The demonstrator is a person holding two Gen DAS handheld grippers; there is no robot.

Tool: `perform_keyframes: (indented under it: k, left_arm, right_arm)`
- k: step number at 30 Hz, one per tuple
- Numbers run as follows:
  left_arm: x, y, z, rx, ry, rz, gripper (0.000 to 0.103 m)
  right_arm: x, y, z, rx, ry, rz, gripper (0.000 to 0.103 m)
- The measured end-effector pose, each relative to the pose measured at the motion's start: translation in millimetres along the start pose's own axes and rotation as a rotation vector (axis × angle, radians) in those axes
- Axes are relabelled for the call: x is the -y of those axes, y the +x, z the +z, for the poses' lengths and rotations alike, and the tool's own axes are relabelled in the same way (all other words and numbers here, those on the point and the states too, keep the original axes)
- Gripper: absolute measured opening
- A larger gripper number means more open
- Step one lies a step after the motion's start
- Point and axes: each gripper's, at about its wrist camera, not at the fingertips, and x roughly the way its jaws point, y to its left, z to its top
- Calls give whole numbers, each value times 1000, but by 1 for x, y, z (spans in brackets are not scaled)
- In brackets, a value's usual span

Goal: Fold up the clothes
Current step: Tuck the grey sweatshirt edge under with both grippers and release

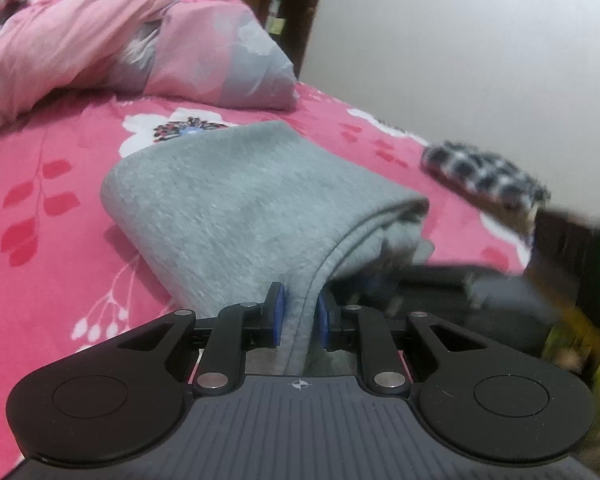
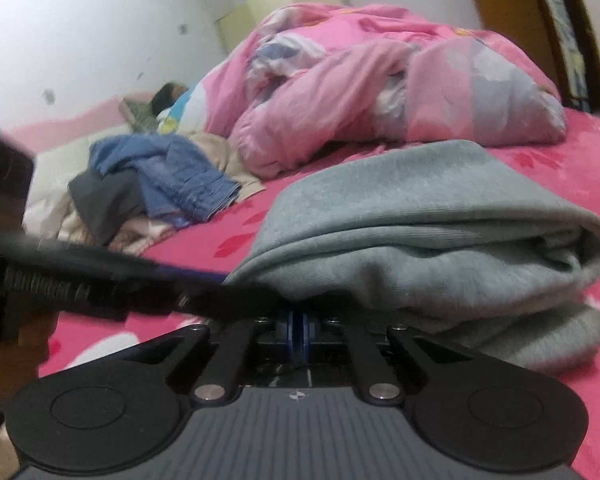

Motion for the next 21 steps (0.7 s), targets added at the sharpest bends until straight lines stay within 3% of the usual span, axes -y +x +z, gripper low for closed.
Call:
perform_keyframes:
  k: [2, 4, 8, 11, 14, 17, 20, 21]
  left_arm:
    - [7, 0, -2, 5, 39, 27, 19]
    - [14, 2, -4, 3, 78, 54, 27]
    - [36, 11, -8, -15, 217, 155, 33]
    - [50, 19, -13, -43, 328, 274, 33]
    - [50, 20, -9, -85, 307, 338, 31]
    - [61, 22, -16, -78, 412, 418, 34]
    - [75, 26, -26, -54, 519, 481, 35]
    - [78, 27, -29, -46, 546, 497, 34]
  right_arm:
    - [13, -11, 4, 43, 76, -10, 5]
    - [27, -24, 6, 58, 135, -19, 6]
    - [41, -51, 6, 71, 147, -64, 6]
    - [46, -66, 13, 117, 126, -115, 6]
    - [51, -82, 21, 164, 104, -165, 7]
    - [58, -96, 29, 208, 87, -215, 16]
    - [83, -92, 43, 190, 197, -217, 33]
    - [88, -88, 48, 183, 218, -203, 35]
